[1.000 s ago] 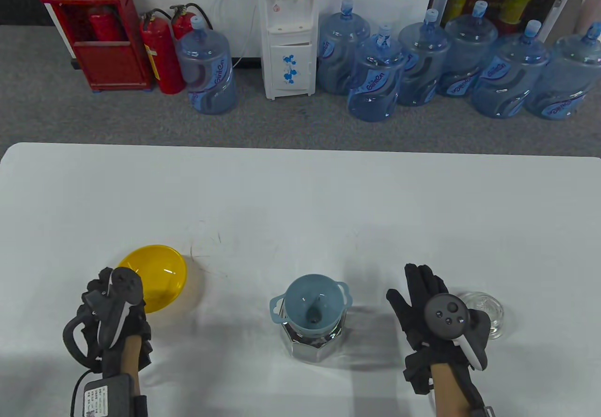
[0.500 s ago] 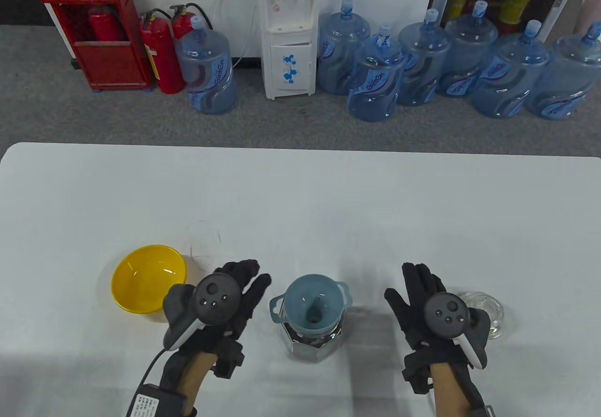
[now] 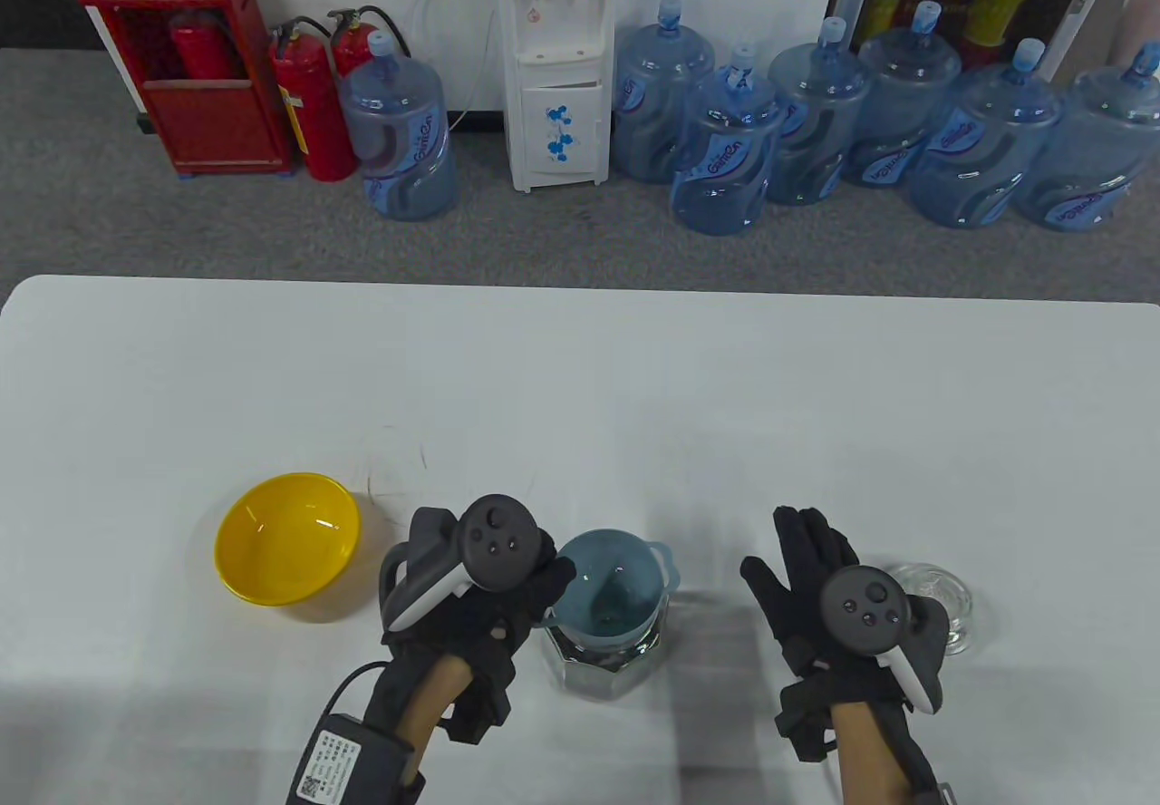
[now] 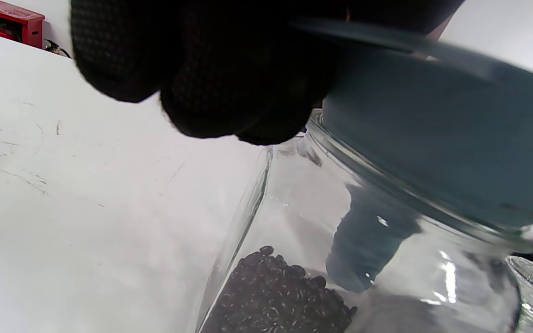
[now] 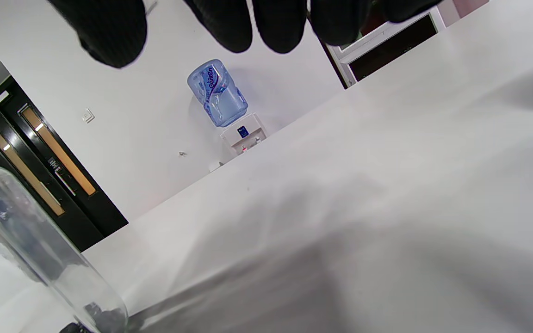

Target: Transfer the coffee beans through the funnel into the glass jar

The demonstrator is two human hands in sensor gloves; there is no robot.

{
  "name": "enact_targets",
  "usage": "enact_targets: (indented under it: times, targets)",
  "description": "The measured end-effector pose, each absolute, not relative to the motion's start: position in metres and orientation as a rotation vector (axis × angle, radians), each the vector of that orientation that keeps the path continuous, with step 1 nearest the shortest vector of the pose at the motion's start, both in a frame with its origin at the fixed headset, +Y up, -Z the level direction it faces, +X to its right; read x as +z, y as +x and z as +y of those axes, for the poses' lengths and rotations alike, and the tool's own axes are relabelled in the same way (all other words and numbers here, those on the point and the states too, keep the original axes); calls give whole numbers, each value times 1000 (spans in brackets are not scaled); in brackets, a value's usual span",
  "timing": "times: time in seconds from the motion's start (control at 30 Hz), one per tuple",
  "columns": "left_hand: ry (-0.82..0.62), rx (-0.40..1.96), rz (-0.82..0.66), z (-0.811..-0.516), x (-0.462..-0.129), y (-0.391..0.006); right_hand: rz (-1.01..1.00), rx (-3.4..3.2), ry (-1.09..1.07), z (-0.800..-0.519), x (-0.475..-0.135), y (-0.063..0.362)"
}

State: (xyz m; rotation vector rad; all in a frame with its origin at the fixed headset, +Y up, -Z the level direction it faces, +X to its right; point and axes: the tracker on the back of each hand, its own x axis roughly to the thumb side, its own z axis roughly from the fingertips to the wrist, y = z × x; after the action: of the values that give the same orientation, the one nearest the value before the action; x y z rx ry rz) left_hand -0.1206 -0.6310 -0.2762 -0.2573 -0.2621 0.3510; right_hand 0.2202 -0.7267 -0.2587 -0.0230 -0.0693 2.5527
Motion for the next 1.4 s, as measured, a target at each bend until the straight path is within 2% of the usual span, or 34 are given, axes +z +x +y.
enact_targets:
  times: [0.23, 0.43, 0.53, 0.6, 0.7, 0.8, 0.97, 1.13, 1.23, 1.4]
  targets:
    - [-249, 419, -269, -625, -274, -126, -69, 2554, -26, -727, -258, 221]
    - [-165, 578, -309, -593, -263, -148, -65, 2557, -31, -727, -258, 221]
    - [-53, 671, -294, -575, -257, -168, -64, 2559, -32, -726, -258, 221]
    - [82, 683, -232, -566, -255, -187, -64, 2559, -32, -726, -258, 221]
    - [175, 658, -120, -565, -255, -215, -63, 2566, -37, -726, -258, 221]
    - [183, 650, -47, -572, -257, -238, -60, 2570, -38, -726, -258, 221]
    - [161, 695, 109, -600, -268, -284, -53, 2578, -37, -726, -259, 220]
    - [274, 583, 312, -632, -270, -321, -48, 2579, -40, -726, -259, 220]
    - [303, 527, 369, -649, -272, -333, -44, 2577, -42, -727, -259, 219]
    - [262, 387, 409, -667, -274, -338, -38, 2589, -41, -727, -259, 219]
